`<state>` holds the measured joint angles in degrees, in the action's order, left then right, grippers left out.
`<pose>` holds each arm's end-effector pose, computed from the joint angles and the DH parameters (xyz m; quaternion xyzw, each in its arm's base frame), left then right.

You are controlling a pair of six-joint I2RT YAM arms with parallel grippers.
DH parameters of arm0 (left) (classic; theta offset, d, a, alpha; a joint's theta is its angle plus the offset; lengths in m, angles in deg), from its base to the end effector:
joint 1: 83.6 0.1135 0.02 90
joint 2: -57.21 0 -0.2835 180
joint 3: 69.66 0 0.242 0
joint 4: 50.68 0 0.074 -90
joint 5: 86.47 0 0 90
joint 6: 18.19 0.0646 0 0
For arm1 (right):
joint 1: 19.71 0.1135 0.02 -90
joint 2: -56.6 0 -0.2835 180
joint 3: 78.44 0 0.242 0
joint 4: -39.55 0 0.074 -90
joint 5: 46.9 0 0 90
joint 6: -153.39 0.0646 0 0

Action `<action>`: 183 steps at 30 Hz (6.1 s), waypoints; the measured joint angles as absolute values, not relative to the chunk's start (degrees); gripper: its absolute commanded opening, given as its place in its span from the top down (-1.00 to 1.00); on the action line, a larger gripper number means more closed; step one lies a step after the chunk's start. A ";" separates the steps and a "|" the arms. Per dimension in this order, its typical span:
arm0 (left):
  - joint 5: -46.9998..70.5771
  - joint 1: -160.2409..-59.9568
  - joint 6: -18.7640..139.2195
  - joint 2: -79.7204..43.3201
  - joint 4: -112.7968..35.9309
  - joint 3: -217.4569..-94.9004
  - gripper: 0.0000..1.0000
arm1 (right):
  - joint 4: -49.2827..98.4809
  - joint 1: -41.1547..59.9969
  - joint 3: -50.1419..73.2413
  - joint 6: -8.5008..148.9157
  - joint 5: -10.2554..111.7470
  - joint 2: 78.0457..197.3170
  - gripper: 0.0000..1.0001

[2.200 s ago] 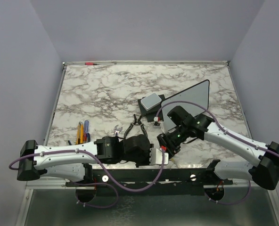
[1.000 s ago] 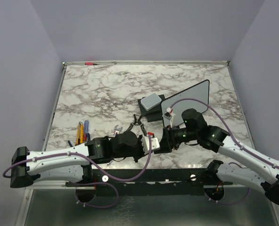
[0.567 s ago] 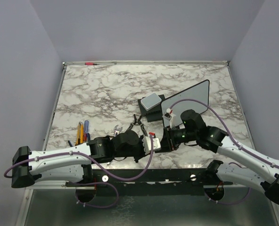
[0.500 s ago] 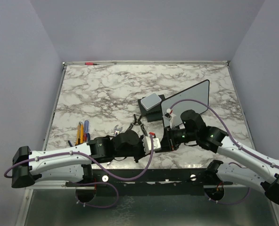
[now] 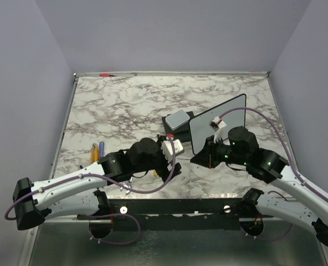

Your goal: Write a sentence on the whiteboard

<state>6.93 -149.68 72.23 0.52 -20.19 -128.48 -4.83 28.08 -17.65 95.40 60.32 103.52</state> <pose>0.0889 -0.2100 0.2936 0.4834 0.7095 -0.2991 0.4165 0.1056 0.1449 0.3097 -0.1914 0.8401 0.4144 0.2930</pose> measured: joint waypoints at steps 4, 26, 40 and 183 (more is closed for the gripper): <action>8.52 -143.87 69.83 -0.03 -19.88 -136.11 -0.81 | -5.88 28.08 -11.84 92.30 49.43 101.40 0.99; 18.86 -127.41 58.92 -17.66 -33.00 -144.74 -0.77 | 11.92 -0.57 -6.52 79.51 36.03 108.72 0.99; 29.66 -121.64 54.20 -31.76 -42.88 -148.26 -0.31 | 14.78 -6.23 -17.34 79.80 50.72 96.68 0.99; 31.54 -123.76 57.33 -34.74 -41.04 -150.05 1.00 | 35.46 -6.21 -37.04 81.24 71.86 102.45 0.99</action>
